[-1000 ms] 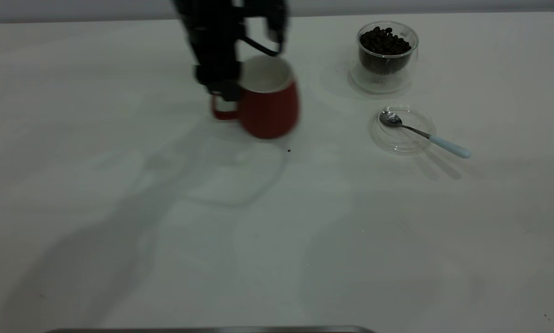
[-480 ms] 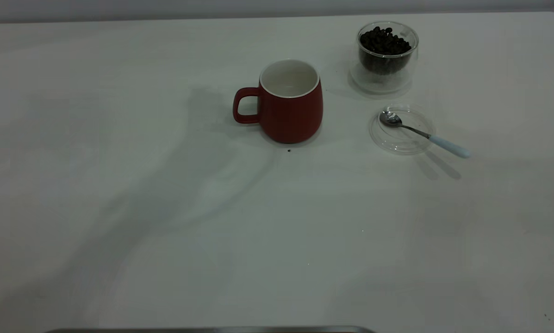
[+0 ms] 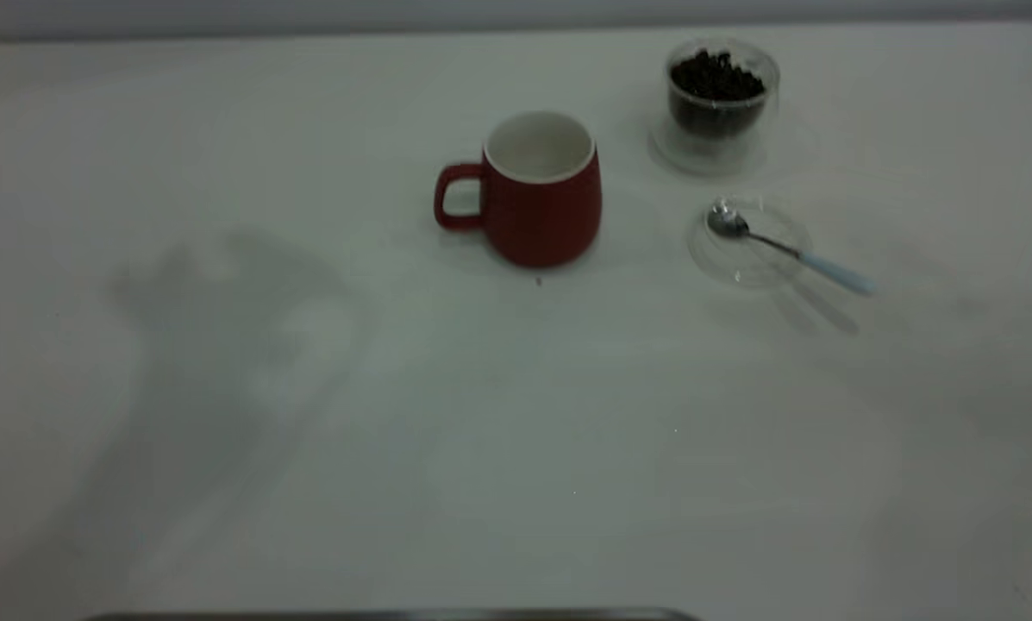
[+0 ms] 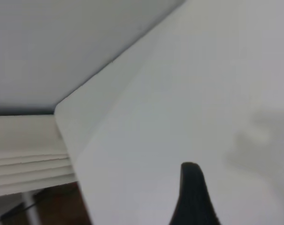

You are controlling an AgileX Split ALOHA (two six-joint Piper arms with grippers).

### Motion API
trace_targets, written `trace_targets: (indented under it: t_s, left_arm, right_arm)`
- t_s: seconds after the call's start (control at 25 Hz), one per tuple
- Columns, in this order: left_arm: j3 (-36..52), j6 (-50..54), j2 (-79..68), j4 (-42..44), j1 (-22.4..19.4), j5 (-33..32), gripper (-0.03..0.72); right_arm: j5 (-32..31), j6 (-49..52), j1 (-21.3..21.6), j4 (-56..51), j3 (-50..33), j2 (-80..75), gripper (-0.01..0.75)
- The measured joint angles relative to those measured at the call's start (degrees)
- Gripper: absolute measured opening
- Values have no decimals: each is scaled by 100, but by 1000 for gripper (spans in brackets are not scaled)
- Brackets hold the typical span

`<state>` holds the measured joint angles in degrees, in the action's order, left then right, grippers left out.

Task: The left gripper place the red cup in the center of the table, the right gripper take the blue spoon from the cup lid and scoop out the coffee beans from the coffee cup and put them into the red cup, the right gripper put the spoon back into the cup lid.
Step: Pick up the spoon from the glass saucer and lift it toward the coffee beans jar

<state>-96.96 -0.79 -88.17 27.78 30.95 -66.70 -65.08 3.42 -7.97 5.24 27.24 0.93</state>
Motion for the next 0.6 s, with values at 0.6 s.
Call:
trace_targets:
  t_s: [0.6]
  left_arm:
    - [3531,321,4897,-1995,0,0,587]
  right_arm:
    - [0,0,0,0,0,0,523]
